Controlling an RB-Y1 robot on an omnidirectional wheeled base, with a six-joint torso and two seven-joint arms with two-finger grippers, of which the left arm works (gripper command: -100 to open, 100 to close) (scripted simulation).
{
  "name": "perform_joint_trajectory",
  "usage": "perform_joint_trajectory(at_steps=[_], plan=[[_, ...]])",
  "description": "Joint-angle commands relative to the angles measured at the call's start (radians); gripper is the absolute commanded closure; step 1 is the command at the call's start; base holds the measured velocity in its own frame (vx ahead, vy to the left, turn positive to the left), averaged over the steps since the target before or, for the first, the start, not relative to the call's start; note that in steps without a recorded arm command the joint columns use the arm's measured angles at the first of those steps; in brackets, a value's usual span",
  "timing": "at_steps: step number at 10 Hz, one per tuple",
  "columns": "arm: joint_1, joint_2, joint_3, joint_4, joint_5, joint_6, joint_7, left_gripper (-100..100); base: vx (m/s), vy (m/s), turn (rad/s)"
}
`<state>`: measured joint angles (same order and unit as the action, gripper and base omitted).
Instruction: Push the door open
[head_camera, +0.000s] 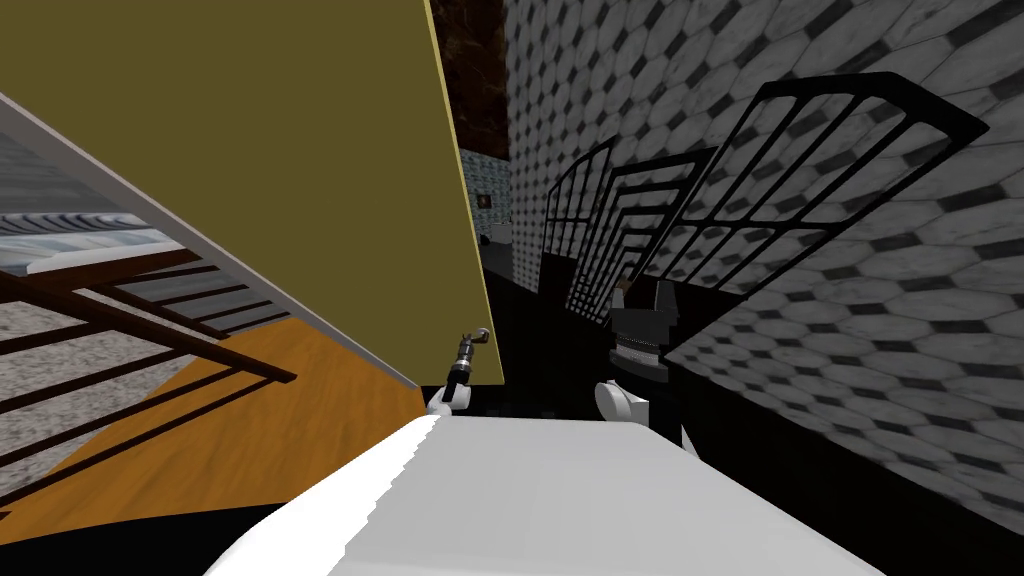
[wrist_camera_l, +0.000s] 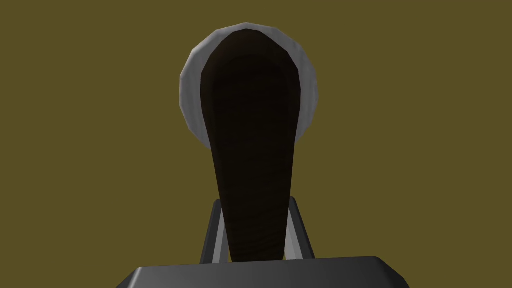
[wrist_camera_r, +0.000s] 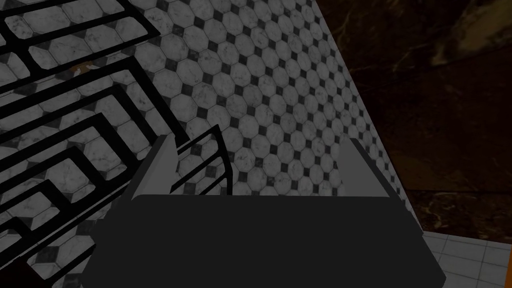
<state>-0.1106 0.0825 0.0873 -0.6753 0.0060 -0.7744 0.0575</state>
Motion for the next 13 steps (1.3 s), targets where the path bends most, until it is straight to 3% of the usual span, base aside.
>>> perform_joint_trajectory(at_steps=[1, 10, 13], plan=[[0.001, 0.002, 0.011, -0.010, 0.006, 0.003, -0.005, 100, 0.178, -0.062, 0.043], [0.003, -0.002, 0.099, -0.004, 0.056, -0.001, -0.040, 100, 0.189, -0.090, 0.058], [0.009, 0.014, 0.126, -0.004, 0.069, -0.002, -0.046, 100, 0.122, -0.031, 0.048]])
